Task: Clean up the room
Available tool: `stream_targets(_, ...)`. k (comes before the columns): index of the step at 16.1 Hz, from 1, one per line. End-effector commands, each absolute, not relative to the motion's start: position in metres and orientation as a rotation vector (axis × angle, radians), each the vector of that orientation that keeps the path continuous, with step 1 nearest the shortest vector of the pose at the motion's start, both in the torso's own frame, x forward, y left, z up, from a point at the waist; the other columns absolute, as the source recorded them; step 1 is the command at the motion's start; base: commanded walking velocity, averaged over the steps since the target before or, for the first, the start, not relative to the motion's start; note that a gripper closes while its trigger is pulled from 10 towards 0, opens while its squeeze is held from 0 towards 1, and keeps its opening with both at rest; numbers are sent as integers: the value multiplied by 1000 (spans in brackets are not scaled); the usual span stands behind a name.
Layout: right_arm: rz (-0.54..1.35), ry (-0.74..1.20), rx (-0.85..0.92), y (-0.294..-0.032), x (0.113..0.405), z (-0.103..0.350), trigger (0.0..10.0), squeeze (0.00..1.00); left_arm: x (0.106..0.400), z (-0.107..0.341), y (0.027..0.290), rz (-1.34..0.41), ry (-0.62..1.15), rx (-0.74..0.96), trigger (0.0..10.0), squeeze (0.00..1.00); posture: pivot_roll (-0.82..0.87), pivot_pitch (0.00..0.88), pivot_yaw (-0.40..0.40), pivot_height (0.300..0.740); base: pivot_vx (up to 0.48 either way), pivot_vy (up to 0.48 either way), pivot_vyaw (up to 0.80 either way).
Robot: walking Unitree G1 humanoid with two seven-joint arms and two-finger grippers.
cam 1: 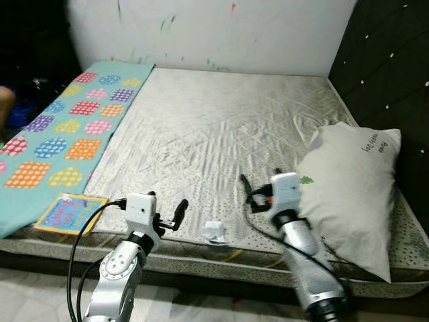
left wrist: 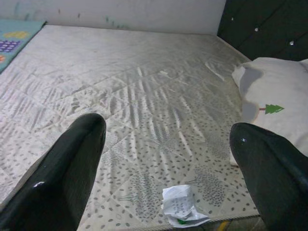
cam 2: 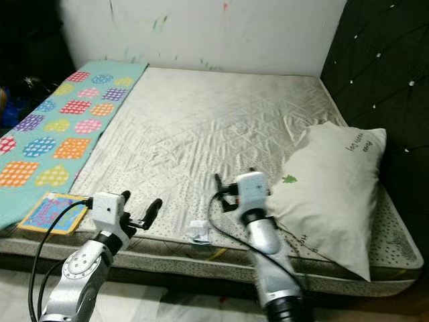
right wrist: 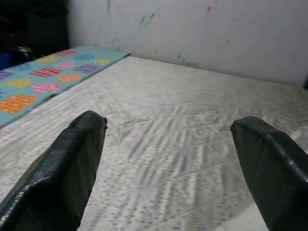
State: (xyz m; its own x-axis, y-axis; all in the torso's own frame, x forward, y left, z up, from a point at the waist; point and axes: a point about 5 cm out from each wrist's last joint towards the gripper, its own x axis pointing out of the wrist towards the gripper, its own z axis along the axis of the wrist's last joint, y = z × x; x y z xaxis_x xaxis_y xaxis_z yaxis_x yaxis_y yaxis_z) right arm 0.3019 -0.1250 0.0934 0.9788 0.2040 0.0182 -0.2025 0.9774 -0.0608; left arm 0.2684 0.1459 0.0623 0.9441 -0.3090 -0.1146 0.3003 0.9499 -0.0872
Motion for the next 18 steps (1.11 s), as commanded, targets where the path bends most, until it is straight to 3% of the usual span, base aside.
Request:
stream_targets(1, 199, -57, -57, -128, 306, 101, 10000, 0, 270, 68, 147, -312, 112, -68, 10000, 0, -94, 0, -37, 740, 0, 0, 0)
stream_targets(9, 148, -62, -107, -159, 288, 105, 10000, 0, 262, 83, 174, -214, 56, -50, 10000, 0, -115, 0, -40, 740, 282, 0, 0)
stream_targets(13, 159, -49, -101, -155, 289, 104, 10000, 0, 261, 79, 170, -223, 76, -38, 10000, 0, -112, 0, -40, 740, 322, 0, 0)
stream_targets(18, 157, -29, -99, -156, 286, 100, 10000, 0, 263, 78, 168, -152, 91, -45, 10000, 0, -111, 0, -45, 740, 0, 0, 0)
